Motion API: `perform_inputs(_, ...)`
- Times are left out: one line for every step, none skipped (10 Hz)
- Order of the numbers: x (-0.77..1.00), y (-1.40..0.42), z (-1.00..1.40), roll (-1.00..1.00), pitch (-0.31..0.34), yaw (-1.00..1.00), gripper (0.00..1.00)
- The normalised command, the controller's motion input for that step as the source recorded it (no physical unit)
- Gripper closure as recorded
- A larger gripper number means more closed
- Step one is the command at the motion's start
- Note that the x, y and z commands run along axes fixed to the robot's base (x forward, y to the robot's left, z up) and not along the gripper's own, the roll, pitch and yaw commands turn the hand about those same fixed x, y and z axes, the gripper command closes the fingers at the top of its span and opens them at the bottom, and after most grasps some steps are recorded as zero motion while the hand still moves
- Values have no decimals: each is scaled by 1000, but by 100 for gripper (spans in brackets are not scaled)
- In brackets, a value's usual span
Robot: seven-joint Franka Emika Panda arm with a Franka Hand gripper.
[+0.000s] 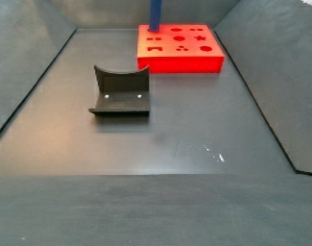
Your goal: Insert the rectangle object.
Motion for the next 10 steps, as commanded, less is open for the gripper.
perform_inputs(411, -137, -683, 107, 243, 0, 100)
perform_inputs(620, -203, -577, 107, 291, -129, 100)
perform_inputs(631, -134, -554, 149, 297, -114, 100)
perform_inputs(451, -209, -757, 167, 180, -83, 100)
perform_inputs(194, -180, -1000, 94, 53, -51, 100)
perform_inputs(0, -34, -1000, 30, -3, 0, 100)
perform_inputs(-9, 0, -1000, 113, -29, 3, 100)
perform_inputs(0, 0, -889, 220, -81, 54, 100)
perform_inputs(0, 0, -826, 226, -91, 46, 100)
perform_inputs(0, 0, 0, 0, 0, 0, 100)
